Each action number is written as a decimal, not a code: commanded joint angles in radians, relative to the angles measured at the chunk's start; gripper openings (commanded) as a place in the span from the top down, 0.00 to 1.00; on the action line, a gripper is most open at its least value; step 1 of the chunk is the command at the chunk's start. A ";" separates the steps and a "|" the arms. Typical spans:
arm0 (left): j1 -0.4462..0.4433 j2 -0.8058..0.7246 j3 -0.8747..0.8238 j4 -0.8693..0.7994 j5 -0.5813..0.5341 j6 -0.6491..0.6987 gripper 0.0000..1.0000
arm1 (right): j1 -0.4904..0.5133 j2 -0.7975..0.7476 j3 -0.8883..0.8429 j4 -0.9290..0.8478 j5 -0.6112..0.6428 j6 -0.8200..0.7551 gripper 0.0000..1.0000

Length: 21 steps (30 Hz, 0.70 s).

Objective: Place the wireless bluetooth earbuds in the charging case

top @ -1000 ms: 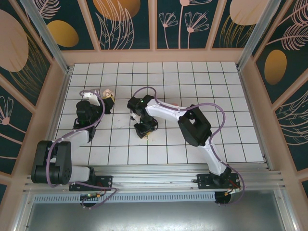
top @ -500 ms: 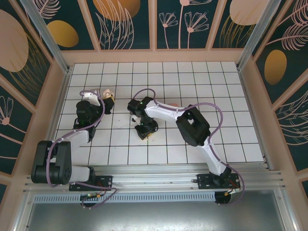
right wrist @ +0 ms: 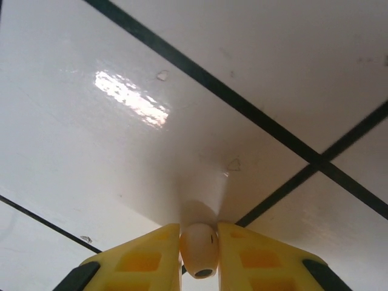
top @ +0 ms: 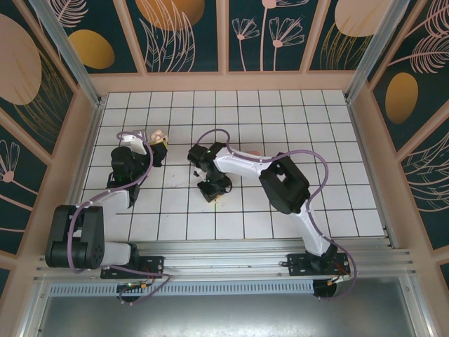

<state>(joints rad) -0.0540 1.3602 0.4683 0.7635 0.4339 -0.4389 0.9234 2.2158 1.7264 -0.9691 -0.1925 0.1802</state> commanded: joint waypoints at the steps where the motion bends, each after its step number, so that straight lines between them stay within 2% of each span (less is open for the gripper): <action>1: 0.005 -0.001 -0.011 0.120 0.065 0.008 0.89 | -0.041 -0.115 -0.062 0.142 -0.021 0.096 0.80; 6: -0.005 -0.003 -0.054 0.253 0.125 0.019 0.90 | -0.093 -0.256 -0.146 0.352 -0.060 0.189 0.80; 11: -0.061 -0.021 -0.086 0.354 0.179 0.095 0.90 | -0.121 -0.346 -0.149 0.522 -0.062 0.232 0.81; 15: -0.125 -0.010 -0.072 0.335 0.219 0.190 0.90 | -0.123 -0.376 -0.096 0.588 -0.070 0.225 0.81; 21: -0.145 0.009 -0.086 0.425 0.262 0.200 0.90 | -0.123 -0.443 -0.105 0.673 -0.073 0.206 0.81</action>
<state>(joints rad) -0.1932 1.3617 0.3916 1.0897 0.6472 -0.2825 0.7994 1.8412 1.6207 -0.3843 -0.2569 0.3813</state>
